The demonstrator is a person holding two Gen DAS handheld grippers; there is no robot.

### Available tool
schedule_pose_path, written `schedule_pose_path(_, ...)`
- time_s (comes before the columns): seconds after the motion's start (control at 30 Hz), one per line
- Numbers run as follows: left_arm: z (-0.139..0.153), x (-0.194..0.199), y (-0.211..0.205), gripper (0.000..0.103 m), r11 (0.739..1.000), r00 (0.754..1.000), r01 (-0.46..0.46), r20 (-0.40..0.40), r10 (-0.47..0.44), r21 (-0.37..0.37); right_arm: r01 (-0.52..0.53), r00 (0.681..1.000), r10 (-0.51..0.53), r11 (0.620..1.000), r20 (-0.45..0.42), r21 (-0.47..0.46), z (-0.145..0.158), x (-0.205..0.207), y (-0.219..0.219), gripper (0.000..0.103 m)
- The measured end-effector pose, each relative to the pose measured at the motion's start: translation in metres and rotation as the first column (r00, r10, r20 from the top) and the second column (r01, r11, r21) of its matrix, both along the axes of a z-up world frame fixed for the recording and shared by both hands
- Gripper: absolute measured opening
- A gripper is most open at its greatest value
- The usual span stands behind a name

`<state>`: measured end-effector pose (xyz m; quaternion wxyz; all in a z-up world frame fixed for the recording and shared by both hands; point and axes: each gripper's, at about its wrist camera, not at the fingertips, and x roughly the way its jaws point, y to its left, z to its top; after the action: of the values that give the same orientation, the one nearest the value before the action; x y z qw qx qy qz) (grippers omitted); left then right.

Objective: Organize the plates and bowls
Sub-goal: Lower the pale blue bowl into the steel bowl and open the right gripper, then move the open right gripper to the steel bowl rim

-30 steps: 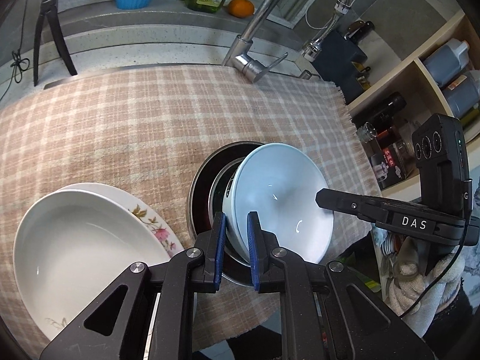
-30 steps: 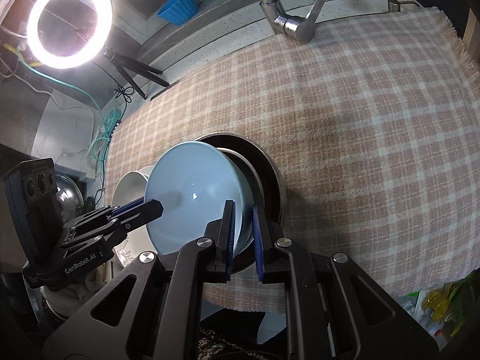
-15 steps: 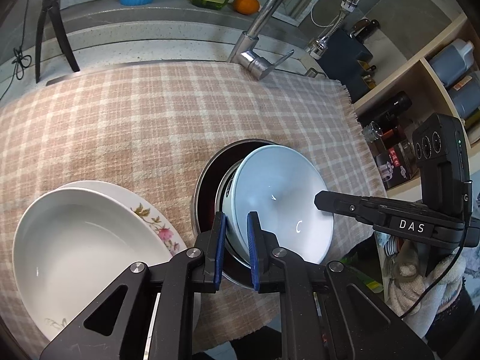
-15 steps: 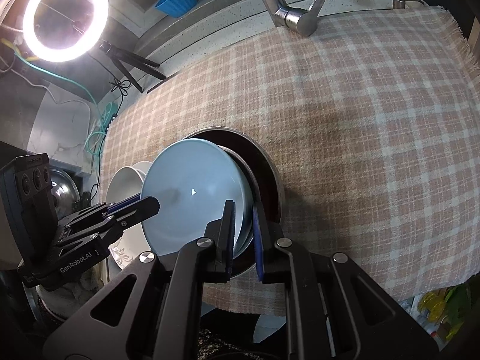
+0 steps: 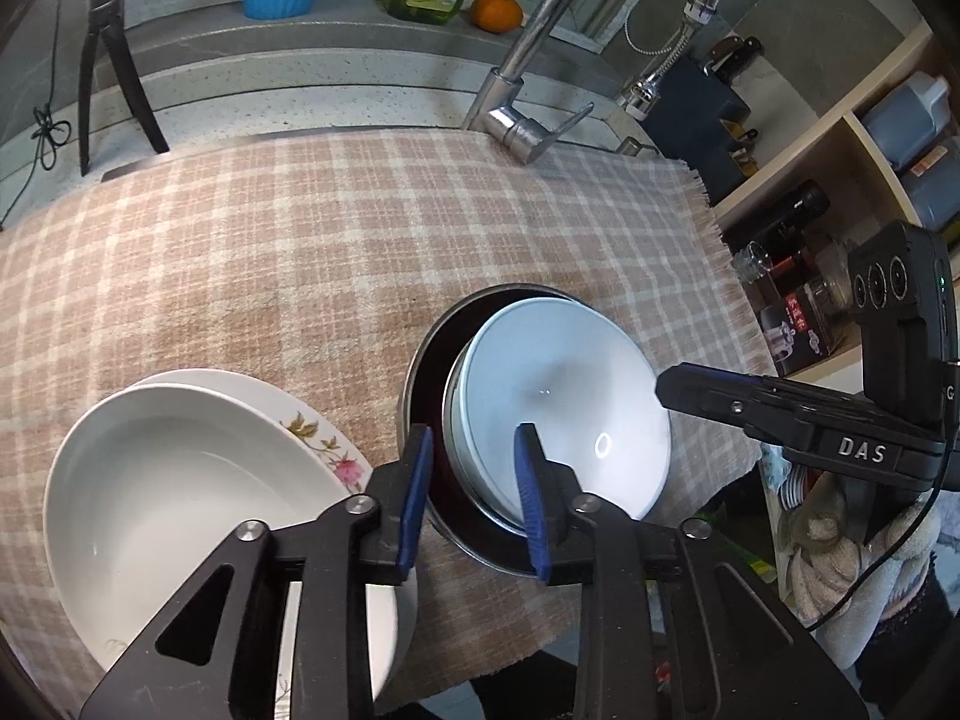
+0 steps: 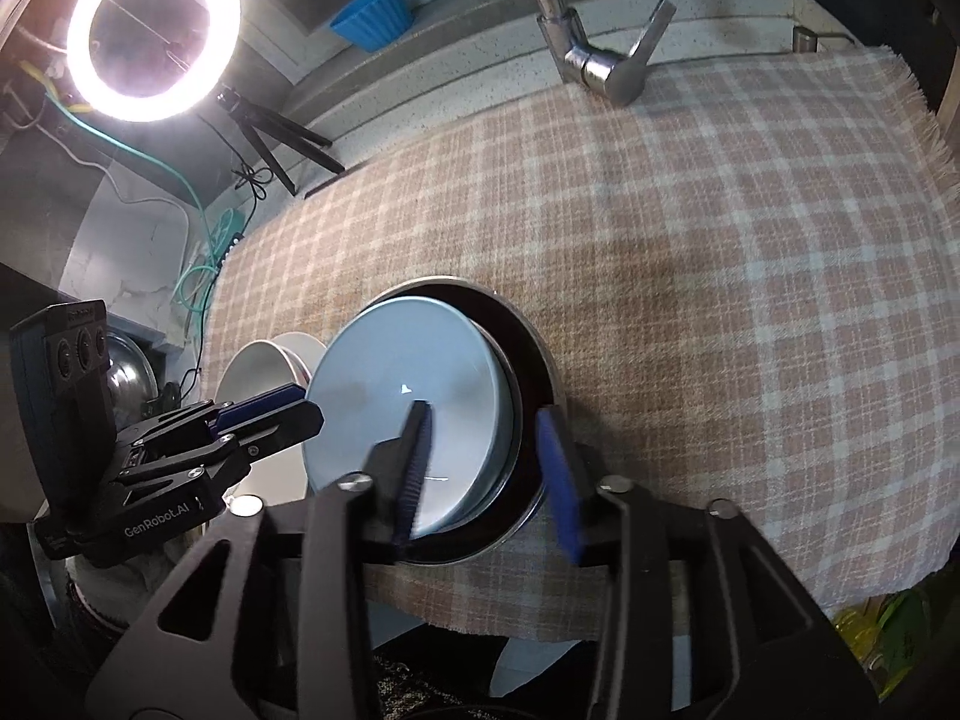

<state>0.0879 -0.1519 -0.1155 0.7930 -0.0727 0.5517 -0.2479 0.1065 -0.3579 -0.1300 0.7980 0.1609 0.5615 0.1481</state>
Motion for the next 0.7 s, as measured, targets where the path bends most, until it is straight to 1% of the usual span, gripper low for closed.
schedule_pose_path(0.03,0.001,0.0,0.002,0.032,1.0,1.0,-0.005,0.0,0.005,-0.005,0.005,1.0,-0.005,1.0,0.012,0.005,0.003,-0.002,-0.002,0.051)
schedule_pose_path(0.07,0.003,0.001,0.006,0.033,1.0,1.0,-0.017,0.002,0.017,-0.009,0.011,1.0,-0.011,1.0,0.022,0.012,0.005,-0.004,-0.004,0.053)
schedule_pose_path(0.23,0.004,0.004,0.022,0.033,0.999,0.999,-0.043,-0.001,0.043,-0.022,0.05,0.998,-0.051,0.998,0.041,0.029,0.009,-0.01,-0.017,0.055)
schedule_pose_path(0.37,0.004,0.004,0.036,0.033,0.997,0.997,-0.076,-0.002,0.075,-0.032,0.099,0.994,-0.102,0.991,0.028,0.087,0.004,-0.019,-0.033,0.055)
schedule_pose_path(0.5,0.006,0.004,0.047,0.033,0.994,0.994,-0.103,0.039,0.104,-0.038,0.134,0.99,-0.137,0.987,0.021,0.09,-0.001,-0.026,-0.043,0.055)
schedule_pose_path(0.57,0.006,0.003,0.052,0.033,0.991,0.991,-0.118,0.053,0.121,-0.058,0.145,0.989,-0.147,0.985,0.016,0.09,-0.004,-0.029,-0.046,0.055)
schedule_pose_path(0.6,0.006,0.003,0.053,0.035,0.99,0.99,-0.124,0.055,0.128,-0.066,0.147,0.989,-0.149,0.985,0.015,0.091,-0.005,-0.03,-0.047,0.055)
schedule_pose_path(0.67,0.004,0.005,0.056,0.056,0.988,0.988,-0.139,0.051,0.143,-0.073,0.152,0.988,-0.153,0.985,0.015,0.083,-0.008,-0.032,-0.048,0.055)
schedule_pose_path(0.7,0.003,0.005,0.056,0.057,0.987,0.988,-0.144,0.049,0.148,-0.075,0.157,0.987,-0.159,0.984,0.015,0.08,-0.009,-0.033,-0.048,0.055)
